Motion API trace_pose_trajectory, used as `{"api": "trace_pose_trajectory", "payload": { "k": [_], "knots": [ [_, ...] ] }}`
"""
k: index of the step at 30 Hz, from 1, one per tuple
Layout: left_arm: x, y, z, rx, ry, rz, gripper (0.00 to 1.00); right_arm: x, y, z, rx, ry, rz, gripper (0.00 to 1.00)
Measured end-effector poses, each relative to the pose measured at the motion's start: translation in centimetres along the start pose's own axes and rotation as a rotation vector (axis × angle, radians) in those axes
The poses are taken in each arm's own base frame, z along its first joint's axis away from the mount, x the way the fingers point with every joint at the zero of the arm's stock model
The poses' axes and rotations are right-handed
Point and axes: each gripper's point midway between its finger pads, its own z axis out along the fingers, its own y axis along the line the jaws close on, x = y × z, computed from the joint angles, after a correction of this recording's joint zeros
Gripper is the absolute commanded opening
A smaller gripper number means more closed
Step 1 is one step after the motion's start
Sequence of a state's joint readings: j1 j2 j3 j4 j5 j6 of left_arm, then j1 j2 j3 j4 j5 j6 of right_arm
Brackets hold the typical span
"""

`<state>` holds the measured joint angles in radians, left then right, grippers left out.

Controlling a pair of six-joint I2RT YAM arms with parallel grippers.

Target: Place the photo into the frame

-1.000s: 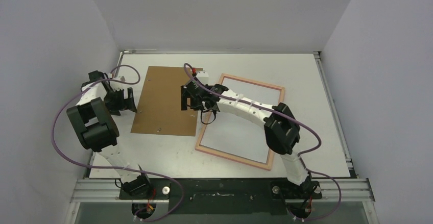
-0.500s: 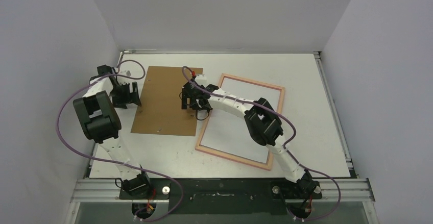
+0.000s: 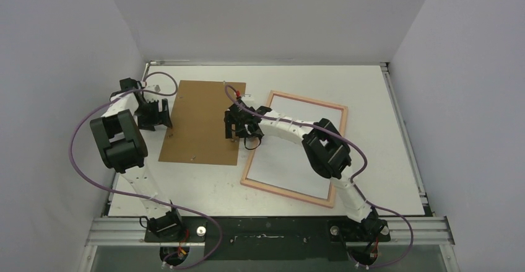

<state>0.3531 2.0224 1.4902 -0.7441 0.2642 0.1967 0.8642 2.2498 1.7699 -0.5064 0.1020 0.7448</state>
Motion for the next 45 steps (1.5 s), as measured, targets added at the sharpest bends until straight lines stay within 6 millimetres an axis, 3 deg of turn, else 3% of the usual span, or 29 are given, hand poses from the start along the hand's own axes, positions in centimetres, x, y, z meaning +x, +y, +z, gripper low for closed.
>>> {"api": "trace_pose_trajectory", "payload": {
  "k": [8,11,14,18,22,26,29,31,33,39,42,45],
  "knots": [
    [0.4,0.0,0.0,0.002,0.007,0.016,0.73,0.1,-0.2,-1.7,-0.011,0.033,-0.069,0.96],
    [0.5,-0.1,-0.5,0.002,0.002,0.021,0.73,-2.4,-0.2,-2.9,0.003,-0.006,-0.079,0.95],
    [0.1,-0.3,-1.2,-0.002,-0.016,0.028,0.73,-6.8,-0.5,-4.5,0.016,-0.087,-0.065,0.89],
    [-0.1,-0.4,-1.7,-0.002,-0.029,0.032,0.73,-12.2,-2.9,-5.5,0.067,-0.194,-0.02,0.83],
    [0.3,-0.4,-1.5,0.001,-0.02,0.03,0.73,-14.3,-6.6,-4.4,0.149,-0.218,0.012,0.83],
    [0.9,-0.5,-1.4,0.006,-0.002,0.03,0.72,-14.1,-11.4,-2.9,0.237,-0.17,0.045,0.93],
    [1.2,-0.6,-1.3,0.012,0.002,0.033,0.72,-13.3,-15.2,-3.2,0.288,-0.142,0.071,0.97],
    [1.3,-0.7,-1.3,0.019,0.005,0.038,0.72,-11.9,-18.8,-4.3,0.322,-0.108,0.107,1.0],
    [1.3,-0.9,-1.5,0.025,0.003,0.041,0.72,-10.9,-23.0,-6.4,0.355,-0.089,0.169,0.93],
    [1.0,-1.0,-2.1,0.03,-0.014,0.049,0.72,-10.2,-33.9,-13.3,0.368,-0.18,0.424,0.9],
    [1.0,-0.9,-2.2,0.032,-0.017,0.047,0.72,-8.4,-36.2,-14.0,0.332,-0.188,0.513,0.9],
    [1.1,-0.8,-2.2,0.033,-0.015,0.044,0.72,-5.8,-36.7,-12.8,0.29,-0.136,0.556,0.9]
  ]
}}
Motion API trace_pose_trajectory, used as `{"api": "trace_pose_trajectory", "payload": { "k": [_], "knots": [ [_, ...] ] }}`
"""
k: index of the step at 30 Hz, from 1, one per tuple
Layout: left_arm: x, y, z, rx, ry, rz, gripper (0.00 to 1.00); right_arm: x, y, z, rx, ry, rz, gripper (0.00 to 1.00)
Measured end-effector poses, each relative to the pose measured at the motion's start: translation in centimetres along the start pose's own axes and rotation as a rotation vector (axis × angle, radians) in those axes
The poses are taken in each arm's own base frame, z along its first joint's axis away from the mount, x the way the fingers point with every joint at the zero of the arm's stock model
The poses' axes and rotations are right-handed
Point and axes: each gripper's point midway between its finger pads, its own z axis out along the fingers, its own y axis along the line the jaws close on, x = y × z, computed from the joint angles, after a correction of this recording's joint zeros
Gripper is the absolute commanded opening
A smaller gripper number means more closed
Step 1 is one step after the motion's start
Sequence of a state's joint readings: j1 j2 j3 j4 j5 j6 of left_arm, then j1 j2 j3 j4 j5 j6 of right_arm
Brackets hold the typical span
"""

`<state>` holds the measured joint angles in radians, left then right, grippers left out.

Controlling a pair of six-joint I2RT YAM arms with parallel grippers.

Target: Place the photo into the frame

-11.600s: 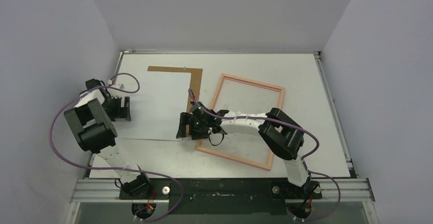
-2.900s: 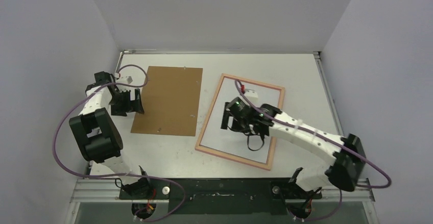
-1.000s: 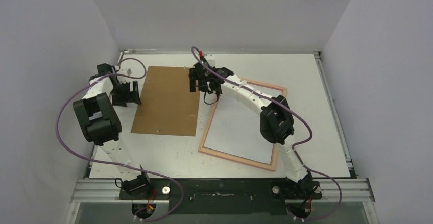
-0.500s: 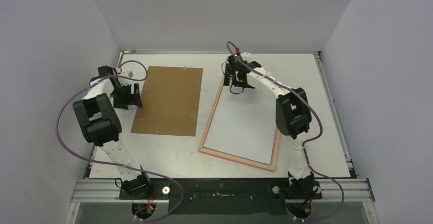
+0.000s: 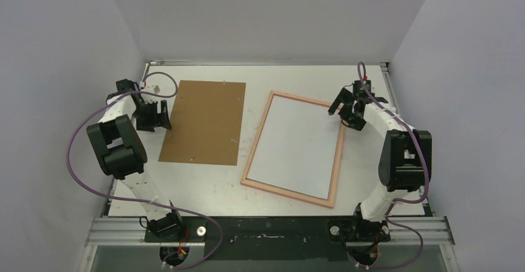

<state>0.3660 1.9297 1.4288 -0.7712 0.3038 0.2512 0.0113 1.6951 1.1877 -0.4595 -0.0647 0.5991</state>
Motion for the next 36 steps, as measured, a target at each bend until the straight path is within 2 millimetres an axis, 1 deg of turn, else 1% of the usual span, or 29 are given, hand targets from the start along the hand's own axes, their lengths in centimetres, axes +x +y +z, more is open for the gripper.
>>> {"api": "trace_pose_trajectory", "payload": {
  "k": [2,4,5,11,14,19,23,25,36],
  "knots": [
    [0.0,0.0,0.0,0.001,0.002,-0.001,0.72,1.4,-0.7,0.5,-0.009,0.047,0.02,0.9],
    [0.1,0.0,0.0,0.002,0.003,0.0,0.72,1.8,-0.9,0.7,-0.035,0.068,0.043,0.9],
    [0.1,0.0,0.0,0.003,0.003,0.001,0.72,1.7,-1.1,0.8,-0.048,0.069,0.057,0.9],
    [0.4,-0.1,0.1,0.007,0.011,0.005,0.72,-0.5,-2.1,1.2,-0.099,0.022,0.123,0.9],
    [0.8,-0.1,0.2,0.01,0.022,0.007,0.72,-1.0,-2.1,1.5,-0.113,0.008,0.129,0.9],
    [0.9,-0.2,0.2,0.011,0.024,0.009,0.72,-0.5,-2.1,2.9,-0.126,0.019,0.149,0.9],
    [0.9,-0.2,0.2,0.013,0.024,0.009,0.72,0.8,-2.3,4.4,-0.139,0.05,0.196,0.9],
    [1.0,-0.1,0.2,0.014,0.025,0.009,0.72,0.1,-1.8,4.6,-0.165,0.028,0.214,0.9],
    [1.5,0.1,0.3,0.014,0.037,0.0,0.72,-2.5,0.1,6.5,-0.248,-0.007,0.291,0.9]
  ]
}}
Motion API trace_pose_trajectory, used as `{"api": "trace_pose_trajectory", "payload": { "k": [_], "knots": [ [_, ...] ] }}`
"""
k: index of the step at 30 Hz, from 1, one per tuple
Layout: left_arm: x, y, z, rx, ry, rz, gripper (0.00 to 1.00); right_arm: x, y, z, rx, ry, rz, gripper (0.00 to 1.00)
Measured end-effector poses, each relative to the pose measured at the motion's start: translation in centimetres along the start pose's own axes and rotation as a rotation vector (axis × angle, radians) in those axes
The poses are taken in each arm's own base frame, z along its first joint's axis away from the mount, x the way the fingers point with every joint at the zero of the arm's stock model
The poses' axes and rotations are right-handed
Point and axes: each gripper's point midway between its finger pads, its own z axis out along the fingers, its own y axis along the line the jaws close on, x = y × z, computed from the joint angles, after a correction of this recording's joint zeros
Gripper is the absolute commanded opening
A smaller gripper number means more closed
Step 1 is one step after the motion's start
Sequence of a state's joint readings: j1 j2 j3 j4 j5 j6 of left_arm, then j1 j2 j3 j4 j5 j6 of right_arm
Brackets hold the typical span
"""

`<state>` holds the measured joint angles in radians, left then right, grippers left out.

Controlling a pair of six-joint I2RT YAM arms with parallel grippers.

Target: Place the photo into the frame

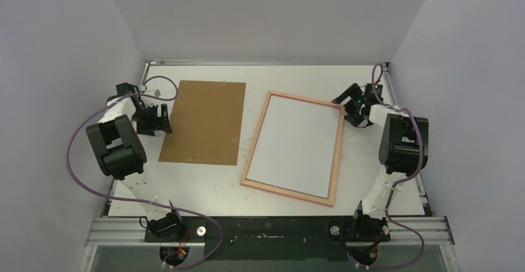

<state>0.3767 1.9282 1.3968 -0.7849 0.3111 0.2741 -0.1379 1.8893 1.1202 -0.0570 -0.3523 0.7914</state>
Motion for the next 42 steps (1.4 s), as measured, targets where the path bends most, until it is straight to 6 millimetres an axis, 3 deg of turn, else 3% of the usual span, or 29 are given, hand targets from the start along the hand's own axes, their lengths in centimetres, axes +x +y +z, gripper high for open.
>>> {"api": "trace_pose_trajectory", "payload": {
  "k": [8,13,17,20,24,32,36,42],
  "knots": [
    [0.1,0.5,-0.1,-0.003,-0.001,-0.009,0.72,-1.2,1.8,1.7,-0.02,0.005,-0.004,0.9],
    [0.4,0.9,-0.3,-0.003,0.001,-0.019,0.72,-2.1,4.2,2.8,-0.023,0.012,-0.042,0.9],
    [0.5,1.4,-0.7,-0.001,0.003,-0.04,0.72,-3.0,7.6,2.3,0.021,-0.05,-0.144,0.9],
    [0.2,1.7,-1.0,-0.003,-0.008,-0.046,0.72,-1.9,11.2,1.7,0.044,-0.105,-0.243,0.9],
    [-1.0,1.8,-1.1,-0.003,-0.028,-0.049,0.71,3.1,16.9,0.5,0.02,-0.123,-0.375,0.9],
    [-2.6,2.5,-0.2,-0.02,-0.042,-0.075,0.71,19.4,28.7,-2.2,-0.205,-0.006,-0.566,0.9],
    [-3.0,3.2,0.1,-0.056,-0.054,-0.086,0.71,25.2,30.3,-1.4,-0.234,0.051,-0.601,0.9],
    [-3.6,4.3,0.7,-0.105,-0.071,-0.092,0.71,30.2,28.7,1.4,-0.147,0.094,-0.65,0.9]
  ]
}}
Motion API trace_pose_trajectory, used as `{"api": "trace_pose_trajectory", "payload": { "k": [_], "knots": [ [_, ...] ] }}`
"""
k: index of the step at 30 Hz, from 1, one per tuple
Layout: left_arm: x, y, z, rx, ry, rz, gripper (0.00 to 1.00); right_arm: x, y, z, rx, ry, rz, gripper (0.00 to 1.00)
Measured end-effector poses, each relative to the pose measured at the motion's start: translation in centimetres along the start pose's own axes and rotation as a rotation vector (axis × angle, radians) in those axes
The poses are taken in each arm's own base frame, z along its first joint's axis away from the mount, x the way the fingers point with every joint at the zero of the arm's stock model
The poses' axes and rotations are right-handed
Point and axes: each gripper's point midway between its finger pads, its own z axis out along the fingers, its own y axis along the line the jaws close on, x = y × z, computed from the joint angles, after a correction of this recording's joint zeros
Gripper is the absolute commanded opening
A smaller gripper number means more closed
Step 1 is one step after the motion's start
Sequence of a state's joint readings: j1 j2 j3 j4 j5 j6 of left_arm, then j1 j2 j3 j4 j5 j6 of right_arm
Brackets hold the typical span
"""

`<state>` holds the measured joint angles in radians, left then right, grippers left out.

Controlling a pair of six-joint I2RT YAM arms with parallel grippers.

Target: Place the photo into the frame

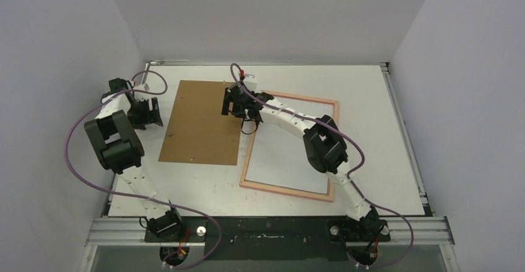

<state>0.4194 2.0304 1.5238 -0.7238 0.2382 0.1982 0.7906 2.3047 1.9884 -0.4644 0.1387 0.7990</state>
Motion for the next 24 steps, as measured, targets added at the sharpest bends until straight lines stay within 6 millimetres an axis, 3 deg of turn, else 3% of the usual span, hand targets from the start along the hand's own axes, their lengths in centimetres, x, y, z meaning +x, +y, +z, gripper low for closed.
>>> {"api": "trace_pose_trajectory", "payload": {
  "k": [5,9,14,24],
  "knots": [
    [-0.2,0.4,0.6,-0.022,-0.006,0.003,0.71,3.0,-0.9,1.6,0.067,0.048,-0.016,0.9],
    [-0.5,0.4,0.7,-0.028,-0.013,0.008,0.71,4.2,-1.7,2.2,0.105,0.068,-0.018,0.9],
    [-0.5,0.0,1.1,-0.03,-0.015,0.017,0.71,4.9,-1.6,2.9,0.124,0.067,-0.018,0.9],
    [0.2,-1.7,2.0,-0.023,0.004,0.05,0.71,6.6,0.6,2.4,0.101,0.067,-0.03,0.9]
  ]
}}
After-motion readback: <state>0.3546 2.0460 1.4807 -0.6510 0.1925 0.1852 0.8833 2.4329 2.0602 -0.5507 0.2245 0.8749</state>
